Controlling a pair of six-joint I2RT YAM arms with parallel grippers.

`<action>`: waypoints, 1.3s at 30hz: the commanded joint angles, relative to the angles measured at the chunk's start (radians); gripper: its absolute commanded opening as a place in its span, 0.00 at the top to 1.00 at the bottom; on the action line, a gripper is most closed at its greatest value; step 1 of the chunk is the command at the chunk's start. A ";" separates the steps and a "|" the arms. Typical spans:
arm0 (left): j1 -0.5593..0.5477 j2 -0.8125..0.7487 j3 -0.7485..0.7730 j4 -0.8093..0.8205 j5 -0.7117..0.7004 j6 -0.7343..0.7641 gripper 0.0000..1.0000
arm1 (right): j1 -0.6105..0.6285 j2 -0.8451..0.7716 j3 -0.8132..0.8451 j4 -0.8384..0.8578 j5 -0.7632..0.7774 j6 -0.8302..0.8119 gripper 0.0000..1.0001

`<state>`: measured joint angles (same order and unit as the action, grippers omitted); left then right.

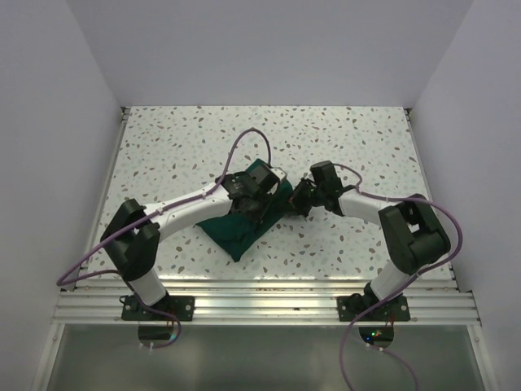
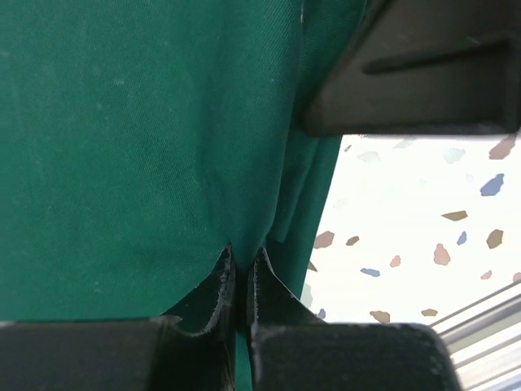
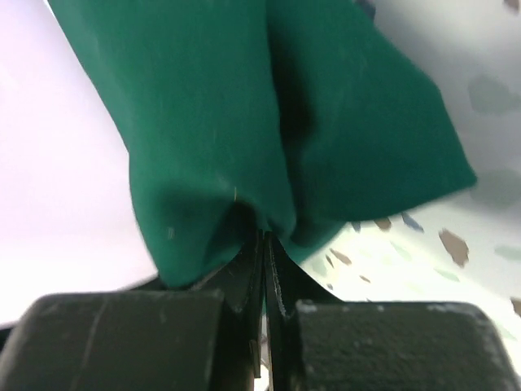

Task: Prepare the surgical pack

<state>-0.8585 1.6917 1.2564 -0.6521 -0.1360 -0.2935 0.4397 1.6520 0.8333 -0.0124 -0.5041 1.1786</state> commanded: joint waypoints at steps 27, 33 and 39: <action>0.001 -0.101 -0.008 0.029 0.157 0.059 1.00 | 0.014 0.063 0.092 0.054 0.205 -0.100 0.92; 0.001 -0.107 -0.005 0.031 0.159 0.056 1.00 | 0.030 -0.001 0.046 0.083 0.122 -0.128 0.92; 0.001 -0.099 0.006 0.025 0.176 0.066 1.00 | 0.060 0.055 0.003 0.232 0.093 -0.016 0.97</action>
<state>-0.8509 1.6299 1.2461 -0.6521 -0.0219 -0.2417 0.4805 1.6920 0.8597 0.1104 -0.3847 1.1084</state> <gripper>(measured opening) 0.040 0.041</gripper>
